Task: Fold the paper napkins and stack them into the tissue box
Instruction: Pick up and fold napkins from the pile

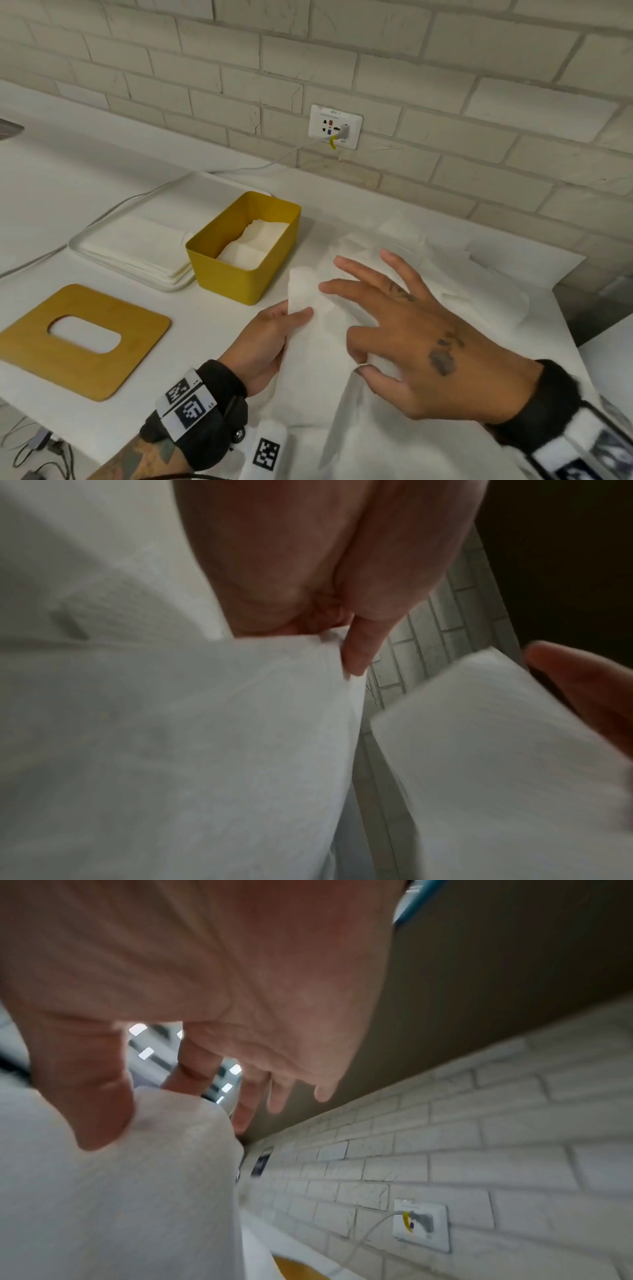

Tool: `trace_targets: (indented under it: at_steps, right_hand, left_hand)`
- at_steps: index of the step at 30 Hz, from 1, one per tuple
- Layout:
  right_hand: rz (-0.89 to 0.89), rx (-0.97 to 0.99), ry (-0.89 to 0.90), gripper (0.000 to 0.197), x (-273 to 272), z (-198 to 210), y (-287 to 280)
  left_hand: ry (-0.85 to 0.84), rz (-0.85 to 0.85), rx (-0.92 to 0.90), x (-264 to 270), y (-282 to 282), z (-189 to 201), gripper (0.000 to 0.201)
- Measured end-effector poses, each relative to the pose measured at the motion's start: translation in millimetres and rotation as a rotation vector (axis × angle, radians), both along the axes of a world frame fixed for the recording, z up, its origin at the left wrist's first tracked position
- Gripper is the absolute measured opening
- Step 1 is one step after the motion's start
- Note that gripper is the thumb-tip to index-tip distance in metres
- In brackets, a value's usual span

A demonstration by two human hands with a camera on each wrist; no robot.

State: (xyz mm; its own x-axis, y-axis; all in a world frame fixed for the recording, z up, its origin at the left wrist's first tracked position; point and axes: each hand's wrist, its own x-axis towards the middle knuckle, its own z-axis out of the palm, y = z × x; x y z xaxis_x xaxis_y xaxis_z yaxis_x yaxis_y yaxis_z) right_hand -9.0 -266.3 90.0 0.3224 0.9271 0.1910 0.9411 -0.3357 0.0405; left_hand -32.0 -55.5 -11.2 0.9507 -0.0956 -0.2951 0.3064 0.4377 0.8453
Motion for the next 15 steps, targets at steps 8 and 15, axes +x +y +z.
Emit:
trace_targets:
  at_steps: [8, 15]
  right_hand:
    - [-0.469, 1.063, 1.206, 0.018, 4, -9, 13]
    - [-0.842, 1.054, 1.271, 0.011, 3, -80, 24]
  left_hand:
    - [-0.049, 0.186, -0.185, 2, -11, 10, 0.03]
    - [-0.001, 0.166, -0.218, -1, -15, 11, 0.042]
